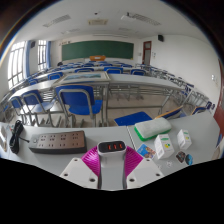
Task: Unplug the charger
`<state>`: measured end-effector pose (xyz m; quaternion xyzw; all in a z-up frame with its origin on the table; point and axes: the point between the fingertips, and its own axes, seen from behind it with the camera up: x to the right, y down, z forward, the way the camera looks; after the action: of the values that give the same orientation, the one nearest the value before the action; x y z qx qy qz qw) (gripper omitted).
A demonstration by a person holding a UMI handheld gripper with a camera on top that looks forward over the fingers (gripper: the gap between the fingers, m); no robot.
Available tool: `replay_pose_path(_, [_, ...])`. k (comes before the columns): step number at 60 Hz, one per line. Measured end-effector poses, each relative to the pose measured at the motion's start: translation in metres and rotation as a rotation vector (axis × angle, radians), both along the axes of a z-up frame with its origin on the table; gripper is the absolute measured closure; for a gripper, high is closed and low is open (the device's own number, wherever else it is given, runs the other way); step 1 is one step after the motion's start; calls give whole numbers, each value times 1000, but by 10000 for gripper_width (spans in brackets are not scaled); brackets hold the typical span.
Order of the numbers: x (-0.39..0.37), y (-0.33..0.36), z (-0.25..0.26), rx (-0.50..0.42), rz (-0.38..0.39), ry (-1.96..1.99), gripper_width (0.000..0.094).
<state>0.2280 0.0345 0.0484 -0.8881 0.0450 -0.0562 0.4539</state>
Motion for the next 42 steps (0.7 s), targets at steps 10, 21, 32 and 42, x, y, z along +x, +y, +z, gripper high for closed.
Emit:
replay_pose_path(10, [2,-3,-48,-109,8,16,560])
replay_pose_path(21, [-1,-9,-31,-69,0,-1,306])
replay_pose_path(32, [-24,-56,45,21,-12,-38,79])
replay_pose_path(42, [-65,-137,115,81,-15,-65,80])
